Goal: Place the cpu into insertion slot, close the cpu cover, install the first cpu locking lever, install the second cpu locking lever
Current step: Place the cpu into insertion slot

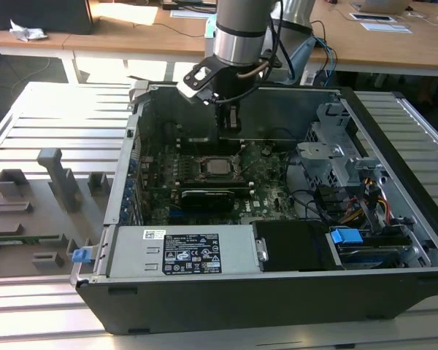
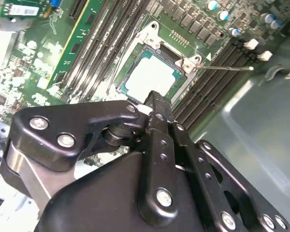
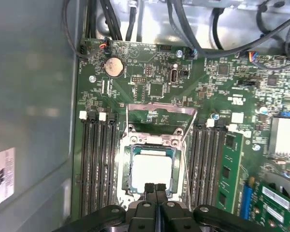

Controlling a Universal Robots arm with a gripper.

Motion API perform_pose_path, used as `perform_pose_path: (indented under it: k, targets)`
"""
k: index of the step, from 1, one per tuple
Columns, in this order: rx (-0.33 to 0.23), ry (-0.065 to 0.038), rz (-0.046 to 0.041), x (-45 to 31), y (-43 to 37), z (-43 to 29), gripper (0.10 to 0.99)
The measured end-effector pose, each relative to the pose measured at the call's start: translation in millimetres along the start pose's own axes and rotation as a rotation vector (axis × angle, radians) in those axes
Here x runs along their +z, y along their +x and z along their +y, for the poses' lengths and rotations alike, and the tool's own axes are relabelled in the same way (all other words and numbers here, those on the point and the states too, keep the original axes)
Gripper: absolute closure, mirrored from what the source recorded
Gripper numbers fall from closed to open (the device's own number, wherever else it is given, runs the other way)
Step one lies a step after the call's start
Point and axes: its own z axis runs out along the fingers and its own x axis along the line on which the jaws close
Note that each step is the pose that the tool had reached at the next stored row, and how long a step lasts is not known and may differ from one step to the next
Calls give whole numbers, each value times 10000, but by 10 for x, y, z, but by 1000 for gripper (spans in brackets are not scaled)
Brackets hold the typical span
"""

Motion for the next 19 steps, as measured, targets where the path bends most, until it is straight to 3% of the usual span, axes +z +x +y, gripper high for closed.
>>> perform_pose_path:
  k: [8,11,19]
  targets:
    - [0,1,0,-401,-7,-21,980]
    - [0,1,0,-497,-9,-26,980]
    - [0,1,-3,-499,-9,-26,980]
